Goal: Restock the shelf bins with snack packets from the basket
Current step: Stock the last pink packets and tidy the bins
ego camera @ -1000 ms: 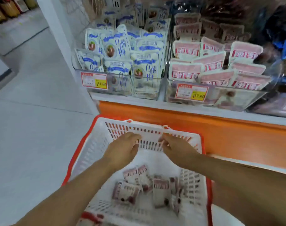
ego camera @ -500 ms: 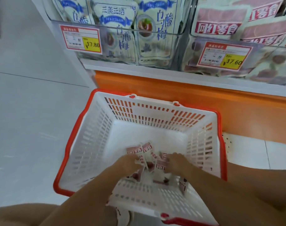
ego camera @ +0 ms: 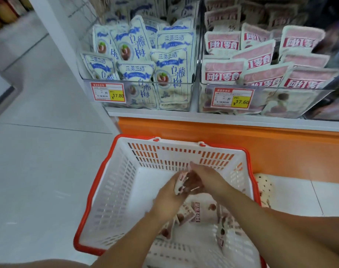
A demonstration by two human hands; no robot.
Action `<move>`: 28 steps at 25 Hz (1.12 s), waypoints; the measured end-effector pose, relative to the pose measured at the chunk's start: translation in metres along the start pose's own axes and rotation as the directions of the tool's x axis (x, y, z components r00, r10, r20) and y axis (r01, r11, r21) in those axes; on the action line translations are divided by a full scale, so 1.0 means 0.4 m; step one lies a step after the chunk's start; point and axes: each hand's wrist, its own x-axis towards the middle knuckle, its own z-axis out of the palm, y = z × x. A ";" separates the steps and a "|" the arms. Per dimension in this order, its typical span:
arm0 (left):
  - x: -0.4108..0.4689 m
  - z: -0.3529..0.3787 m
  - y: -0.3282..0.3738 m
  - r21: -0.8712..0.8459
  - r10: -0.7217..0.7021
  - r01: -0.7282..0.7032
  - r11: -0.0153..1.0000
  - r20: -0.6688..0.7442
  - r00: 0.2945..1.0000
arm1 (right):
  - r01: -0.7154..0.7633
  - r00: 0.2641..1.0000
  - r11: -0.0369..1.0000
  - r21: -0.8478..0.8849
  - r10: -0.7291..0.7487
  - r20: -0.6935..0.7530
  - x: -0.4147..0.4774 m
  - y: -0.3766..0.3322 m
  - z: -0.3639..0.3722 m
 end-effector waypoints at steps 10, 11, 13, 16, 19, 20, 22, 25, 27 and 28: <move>-0.089 -0.041 0.159 -0.532 -0.159 0.283 0.798 0.267 0.951 | 0.199 0.970 0.974 0.108 -0.212 0.123 -0.116 -0.060 -0.037; -0.095 -0.042 0.166 -0.523 -0.149 0.267 0.809 0.257 0.955 | 0.223 0.970 0.968 0.117 -0.232 0.077 -0.127 -0.063 -0.030; -0.108 -0.044 0.177 -0.501 -0.121 0.237 0.832 0.253 0.960 | 0.239 0.971 0.958 0.158 -0.241 -0.010 -0.138 -0.069 -0.028; -0.121 -0.045 0.201 -0.455 -0.070 0.174 0.873 0.237 0.969 | 0.261 0.963 0.951 0.163 -0.246 -0.109 -0.150 -0.081 -0.041; -0.130 -0.046 0.241 -0.397 -0.027 0.107 0.911 0.201 0.979 | 0.288 0.953 0.946 0.151 -0.268 -0.141 -0.170 -0.108 -0.056; -0.132 -0.047 0.254 -0.367 -0.017 0.084 0.926 0.182 0.983 | 0.300 0.949 0.942 0.151 -0.279 -0.146 -0.177 -0.118 -0.060; -0.133 -0.049 0.275 -0.317 0.014 0.037 0.948 0.156 0.988 | 0.327 0.939 0.937 0.120 -0.308 -0.154 -0.192 -0.140 -0.069; -0.135 -0.052 0.319 -0.292 0.044 0.002 0.956 0.150 0.988 | 0.354 0.926 0.934 0.044 -0.344 -0.155 -0.222 -0.182 -0.083; -0.132 -0.059 0.356 -0.285 0.071 -0.025 0.958 0.154 0.985 | 0.363 0.922 0.932 -0.020 -0.362 -0.133 -0.254 -0.223 -0.101; -0.130 -0.064 0.378 -0.280 0.093 -0.047 0.959 0.153 0.984 | 0.372 0.921 0.926 -0.067 -0.377 -0.095 -0.272 -0.245 -0.114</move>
